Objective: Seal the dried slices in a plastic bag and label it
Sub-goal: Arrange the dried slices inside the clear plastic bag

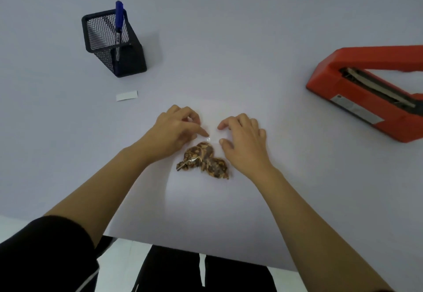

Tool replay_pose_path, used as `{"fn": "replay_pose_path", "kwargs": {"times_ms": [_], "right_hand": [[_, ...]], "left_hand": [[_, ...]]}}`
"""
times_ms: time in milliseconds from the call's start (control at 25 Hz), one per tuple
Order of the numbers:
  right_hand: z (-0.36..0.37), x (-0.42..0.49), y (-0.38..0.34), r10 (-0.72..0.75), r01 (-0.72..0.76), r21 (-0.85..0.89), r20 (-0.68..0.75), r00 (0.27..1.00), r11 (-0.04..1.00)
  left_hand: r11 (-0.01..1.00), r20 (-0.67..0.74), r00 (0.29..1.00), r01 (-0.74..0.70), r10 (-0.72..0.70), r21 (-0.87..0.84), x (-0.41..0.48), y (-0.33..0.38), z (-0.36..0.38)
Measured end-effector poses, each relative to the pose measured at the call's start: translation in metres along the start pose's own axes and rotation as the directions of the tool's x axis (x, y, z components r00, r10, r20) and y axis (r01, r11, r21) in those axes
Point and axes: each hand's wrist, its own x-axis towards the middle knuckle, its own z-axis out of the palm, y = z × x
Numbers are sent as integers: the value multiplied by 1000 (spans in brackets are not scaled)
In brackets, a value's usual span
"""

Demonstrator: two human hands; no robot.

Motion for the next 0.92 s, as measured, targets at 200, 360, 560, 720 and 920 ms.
{"fn": "replay_pose_path", "kwargs": {"times_ms": [200,360,560,720,920], "right_hand": [[3,-4,-7,44,-42,41,-36,998,998],[6,-7,-6,30,-30,27,-24,999,999],[4,-2,-9,108,-102,79,-74,991,992],[3,1,-10,118,-112,77,-90,989,991],[8,2,-12,164,-149,128,-108,981,980]], "left_hand": [[995,27,995,-94,95,-32,-1,-7,-1],[994,51,993,-109,110,-24,-6,-7,2],[989,101,993,70,-57,-132,5,5,-5],[973,35,989,148,-144,-180,6,15,0],[935,-10,958,277,-286,-222,8,23,6]]}}
